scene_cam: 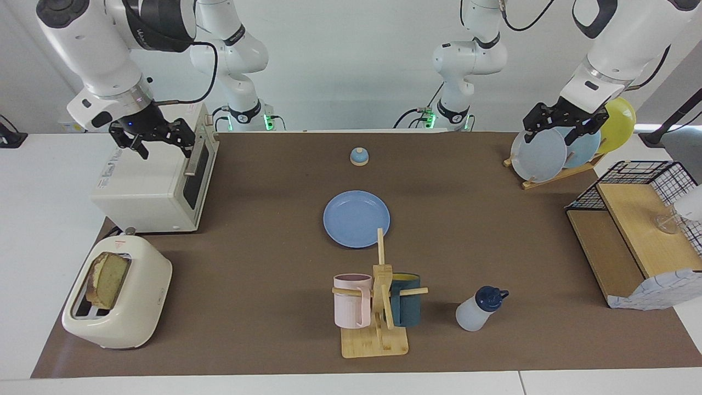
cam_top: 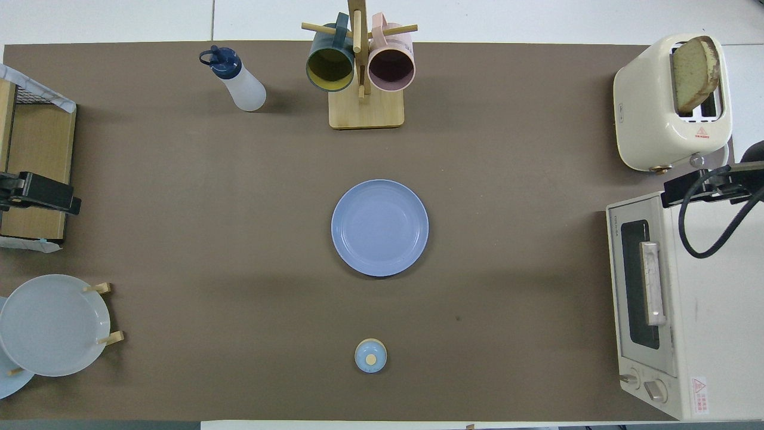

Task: Put bread on plate and add seasoning

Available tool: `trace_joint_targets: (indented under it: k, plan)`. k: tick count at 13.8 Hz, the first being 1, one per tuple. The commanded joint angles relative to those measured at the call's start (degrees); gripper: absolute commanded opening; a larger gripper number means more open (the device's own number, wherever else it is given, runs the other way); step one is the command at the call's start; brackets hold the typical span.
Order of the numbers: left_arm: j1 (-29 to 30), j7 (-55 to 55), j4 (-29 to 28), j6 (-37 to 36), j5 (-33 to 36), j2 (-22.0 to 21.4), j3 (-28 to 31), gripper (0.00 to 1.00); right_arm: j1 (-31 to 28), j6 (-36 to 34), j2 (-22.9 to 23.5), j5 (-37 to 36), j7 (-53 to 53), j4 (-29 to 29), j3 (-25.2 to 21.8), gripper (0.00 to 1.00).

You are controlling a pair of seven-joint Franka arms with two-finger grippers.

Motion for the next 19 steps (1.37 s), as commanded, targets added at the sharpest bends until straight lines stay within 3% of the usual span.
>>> trace_joint_targets:
  k: [1,11,13,15,19]
  plan:
    - [-0.1,-0.3,-0.2,-0.6,0.0,-0.7,-0.3,1.00,-0.6,0.3,-0.9,1.2,0.4,-0.6,0.3,1.00]
    - [-0.5,-0.5,-0.4,-3.5,0.0,-1.1,-0.2,1.00,-0.6,0.3,-0.9,1.2,0.4,-0.6,0.3,1.00]
    - [-0.6,-0.1,-2.4,-1.2,-0.1,-2.0,-0.4,1.00,-0.6,0.3,-0.9,1.2,0.4,-0.6,0.3,1.00]
    - [-0.7,0.3,-7.0,7.4,-0.2,-3.4,-0.6,1.00,-0.6,0.4,-0.9,1.2,0.4,-0.6,0.3,1.00]
    - [-3.8,-0.9,-21.5,24.8,-0.3,-9.5,-0.7,1.00,-0.6,0.4,-0.9,1.2,0.4,-0.6,0.3,1.00]
